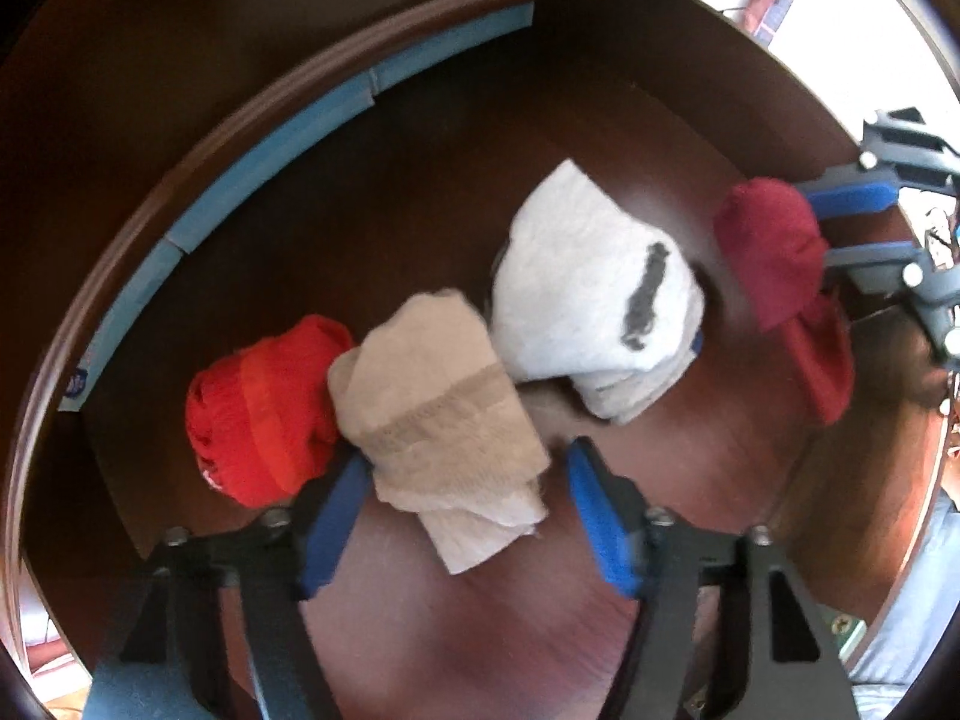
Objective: Take underwear out of drawer
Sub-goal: 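Grasp the dark-red sock with the right gripper while the left grasps the beige sock, then lift both held socks out of the drawer toward the tray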
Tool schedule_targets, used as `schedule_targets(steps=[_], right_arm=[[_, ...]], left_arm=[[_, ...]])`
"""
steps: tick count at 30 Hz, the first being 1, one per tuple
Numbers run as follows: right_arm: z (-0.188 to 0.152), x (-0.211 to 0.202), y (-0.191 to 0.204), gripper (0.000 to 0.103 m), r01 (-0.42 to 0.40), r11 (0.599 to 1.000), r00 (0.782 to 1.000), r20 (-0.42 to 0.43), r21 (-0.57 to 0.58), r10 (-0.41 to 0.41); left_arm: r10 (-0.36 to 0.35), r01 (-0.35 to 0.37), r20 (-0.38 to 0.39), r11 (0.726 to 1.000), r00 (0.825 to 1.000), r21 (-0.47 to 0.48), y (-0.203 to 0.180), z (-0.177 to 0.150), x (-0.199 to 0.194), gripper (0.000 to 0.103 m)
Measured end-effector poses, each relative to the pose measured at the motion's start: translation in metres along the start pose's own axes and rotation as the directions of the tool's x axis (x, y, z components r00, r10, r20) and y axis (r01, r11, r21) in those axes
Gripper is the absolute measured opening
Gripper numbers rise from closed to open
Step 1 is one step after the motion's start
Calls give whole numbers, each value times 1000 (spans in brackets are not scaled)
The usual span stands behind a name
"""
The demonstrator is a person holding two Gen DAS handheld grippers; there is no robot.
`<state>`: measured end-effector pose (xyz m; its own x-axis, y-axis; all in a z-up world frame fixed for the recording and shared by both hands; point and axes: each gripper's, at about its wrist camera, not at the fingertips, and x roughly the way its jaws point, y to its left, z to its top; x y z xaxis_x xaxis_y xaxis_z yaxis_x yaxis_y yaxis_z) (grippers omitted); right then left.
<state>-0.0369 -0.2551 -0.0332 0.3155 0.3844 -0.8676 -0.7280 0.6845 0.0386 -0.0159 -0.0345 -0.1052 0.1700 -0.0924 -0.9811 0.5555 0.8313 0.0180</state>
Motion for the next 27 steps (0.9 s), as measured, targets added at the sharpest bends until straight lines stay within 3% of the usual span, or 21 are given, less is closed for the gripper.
schedule_targets(steps=[8,19,27], right_arm=[[-15,-37,-20,25,-79,992,985,163,99,62],[7,-119,-17,25,-174,974,923,369,142,111],[8,-126,-13,25,-196,965,892,441,175,101]], left_arm=[[32,-33,20,998,999,51,-10,6,2,23],[51,-59,106,996,993,65,-19,-23,-15,17],[38,-44,214,999,976,20,-27,-53,-44,17]])
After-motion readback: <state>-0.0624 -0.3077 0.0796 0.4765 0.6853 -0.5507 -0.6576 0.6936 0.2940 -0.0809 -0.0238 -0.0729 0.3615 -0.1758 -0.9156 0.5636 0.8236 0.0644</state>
